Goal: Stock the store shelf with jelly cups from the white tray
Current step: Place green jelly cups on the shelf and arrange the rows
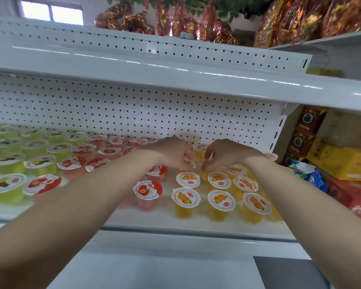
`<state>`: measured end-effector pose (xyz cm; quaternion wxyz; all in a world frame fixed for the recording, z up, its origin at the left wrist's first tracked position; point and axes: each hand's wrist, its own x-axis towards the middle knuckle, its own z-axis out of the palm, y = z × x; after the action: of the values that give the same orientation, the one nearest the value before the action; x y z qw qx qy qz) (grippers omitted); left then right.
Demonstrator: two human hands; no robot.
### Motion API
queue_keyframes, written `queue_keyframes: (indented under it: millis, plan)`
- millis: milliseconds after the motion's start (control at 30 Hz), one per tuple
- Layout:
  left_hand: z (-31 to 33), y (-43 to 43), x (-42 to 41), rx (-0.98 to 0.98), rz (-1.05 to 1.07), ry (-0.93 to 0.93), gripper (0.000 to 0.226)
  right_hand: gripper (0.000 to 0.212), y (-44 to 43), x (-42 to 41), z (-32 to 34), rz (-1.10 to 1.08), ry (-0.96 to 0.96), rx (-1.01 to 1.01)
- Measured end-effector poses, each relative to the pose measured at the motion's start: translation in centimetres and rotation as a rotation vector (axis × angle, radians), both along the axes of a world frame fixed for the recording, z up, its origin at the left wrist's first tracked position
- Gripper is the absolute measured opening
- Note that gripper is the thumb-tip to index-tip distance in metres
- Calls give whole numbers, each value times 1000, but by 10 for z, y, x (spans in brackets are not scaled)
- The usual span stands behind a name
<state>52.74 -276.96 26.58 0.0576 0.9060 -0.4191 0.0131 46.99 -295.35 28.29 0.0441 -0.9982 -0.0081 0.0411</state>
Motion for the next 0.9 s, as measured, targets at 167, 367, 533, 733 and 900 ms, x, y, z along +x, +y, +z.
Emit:
queue_keyframes:
  millis: [167,367,533,733,900]
  plan:
    - [-4,7,3,-52,72,-20,38,54,-2,6,-11,-25,-93,72]
    - [-8,12,6,-81,135,-22,39,58,-6,12,-20,-50,-155,118]
    - [-12,14,4,-93,137,-8,44,59,-5,7,-19,-73,-131,116]
    - [2,21,-21,-138,71,-20,33,60,6,-13,-6,-127,-170,95]
    - [12,14,-55,-2,-18,115,35,44,18,-36,9,-146,-112,14]
